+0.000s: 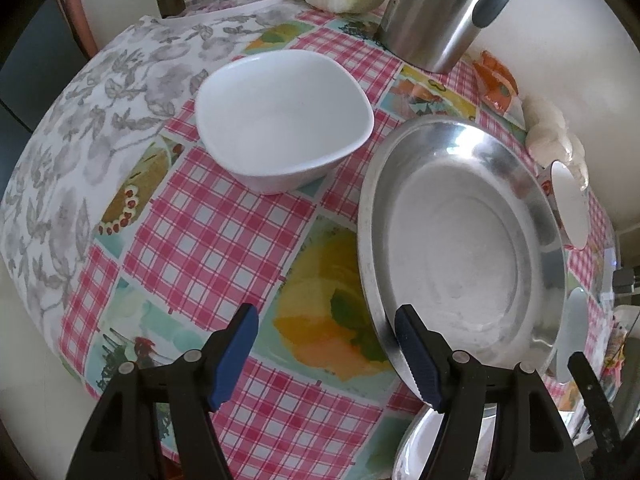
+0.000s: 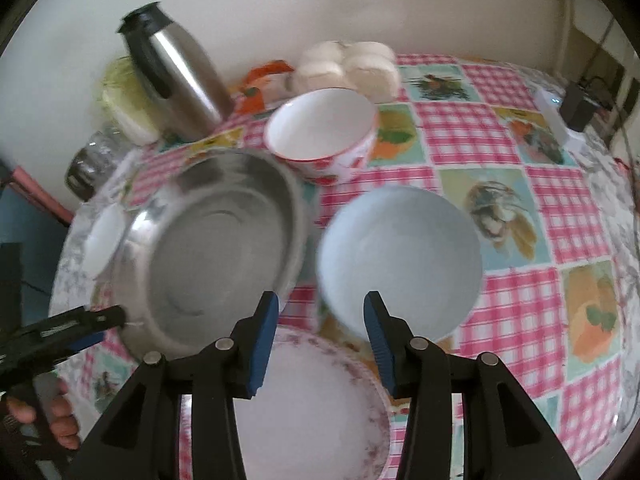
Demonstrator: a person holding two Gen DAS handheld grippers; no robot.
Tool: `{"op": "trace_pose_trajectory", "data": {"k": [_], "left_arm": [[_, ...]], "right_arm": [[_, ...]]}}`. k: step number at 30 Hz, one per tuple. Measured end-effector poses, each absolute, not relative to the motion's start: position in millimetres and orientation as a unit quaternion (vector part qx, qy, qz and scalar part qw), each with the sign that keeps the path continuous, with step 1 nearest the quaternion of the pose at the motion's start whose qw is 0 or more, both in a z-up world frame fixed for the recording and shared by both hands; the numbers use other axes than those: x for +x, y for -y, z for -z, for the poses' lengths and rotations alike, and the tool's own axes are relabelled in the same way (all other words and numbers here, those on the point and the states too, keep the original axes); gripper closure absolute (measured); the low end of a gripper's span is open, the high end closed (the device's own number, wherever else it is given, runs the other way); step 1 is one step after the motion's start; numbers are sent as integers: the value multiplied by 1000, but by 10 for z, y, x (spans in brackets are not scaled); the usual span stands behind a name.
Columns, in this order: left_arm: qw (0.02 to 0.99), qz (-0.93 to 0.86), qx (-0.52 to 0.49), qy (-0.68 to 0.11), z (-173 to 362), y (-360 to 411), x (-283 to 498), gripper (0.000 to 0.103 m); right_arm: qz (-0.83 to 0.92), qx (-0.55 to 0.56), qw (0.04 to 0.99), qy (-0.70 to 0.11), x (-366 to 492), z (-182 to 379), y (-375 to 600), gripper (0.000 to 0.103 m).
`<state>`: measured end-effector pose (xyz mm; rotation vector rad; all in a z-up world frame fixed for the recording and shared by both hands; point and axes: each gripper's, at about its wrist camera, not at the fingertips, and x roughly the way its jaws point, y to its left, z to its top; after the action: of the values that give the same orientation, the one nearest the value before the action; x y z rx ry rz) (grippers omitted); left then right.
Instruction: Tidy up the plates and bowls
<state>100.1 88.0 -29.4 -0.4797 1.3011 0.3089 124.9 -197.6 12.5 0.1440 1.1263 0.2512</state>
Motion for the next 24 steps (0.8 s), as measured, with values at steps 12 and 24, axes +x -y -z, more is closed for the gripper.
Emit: {"op": "trace_pose_trajectory", "data": {"k": [12, 24], "left_arm": [[751, -142, -210, -610, 413, -835, 1124, 29], [769, -144, -191, -593, 219, -805, 1087, 29]], "right_arm": [[-110, 49, 830, -544, 1278, 36, 1904, 57], [-113, 56, 840, -527, 1217, -134, 1899, 57]]}}
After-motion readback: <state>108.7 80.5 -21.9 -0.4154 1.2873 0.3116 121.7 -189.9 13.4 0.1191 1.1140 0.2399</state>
